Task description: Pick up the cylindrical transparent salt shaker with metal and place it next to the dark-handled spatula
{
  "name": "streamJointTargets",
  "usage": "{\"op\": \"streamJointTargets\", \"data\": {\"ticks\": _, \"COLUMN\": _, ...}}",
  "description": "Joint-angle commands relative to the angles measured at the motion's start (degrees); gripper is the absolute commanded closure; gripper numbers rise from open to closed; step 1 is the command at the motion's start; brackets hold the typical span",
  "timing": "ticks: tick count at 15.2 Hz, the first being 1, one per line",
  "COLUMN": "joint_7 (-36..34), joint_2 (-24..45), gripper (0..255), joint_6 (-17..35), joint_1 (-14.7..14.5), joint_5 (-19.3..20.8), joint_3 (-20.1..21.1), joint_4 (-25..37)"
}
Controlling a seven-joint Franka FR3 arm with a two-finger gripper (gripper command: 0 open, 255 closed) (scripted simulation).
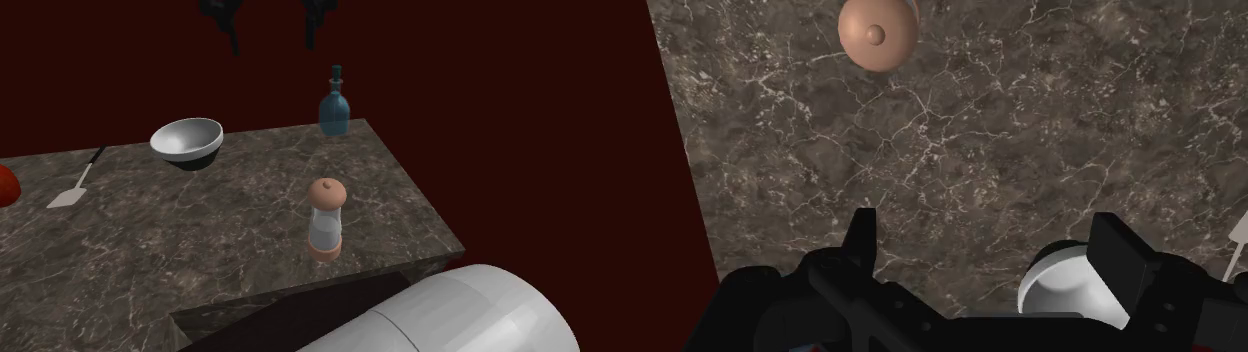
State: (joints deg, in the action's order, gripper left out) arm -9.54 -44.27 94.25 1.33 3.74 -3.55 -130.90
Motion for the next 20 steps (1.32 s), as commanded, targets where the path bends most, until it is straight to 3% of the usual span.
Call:
{"op": "streamJointTargets", "data": {"ticks": 1, "joint_7": 0.0, "joint_2": 0.0, "gripper": 0, "joint_6": 0.0, "joint_1": 0.0, "joint_5": 0.0, "joint_3": 0.0, "joint_4": 0.0}}
{"op": "streamJointTargets", "data": {"ticks": 15, "joint_7": 2.4, "joint_2": -5.5, "gripper": 0, "joint_6": 18.3, "joint_1": 5.3, "joint_5": 4.8, "joint_3": -7.1, "joint_4": -26.9}}
{"op": "streamJointTargets", "data": {"ticks": 20, "joint_7": 2.7, "joint_2": -4.3, "gripper": 0, "joint_6": 23.6, "joint_1": 6.3, "joint_5": 6.0, "joint_3": -8.5, "joint_4": -31.3}}
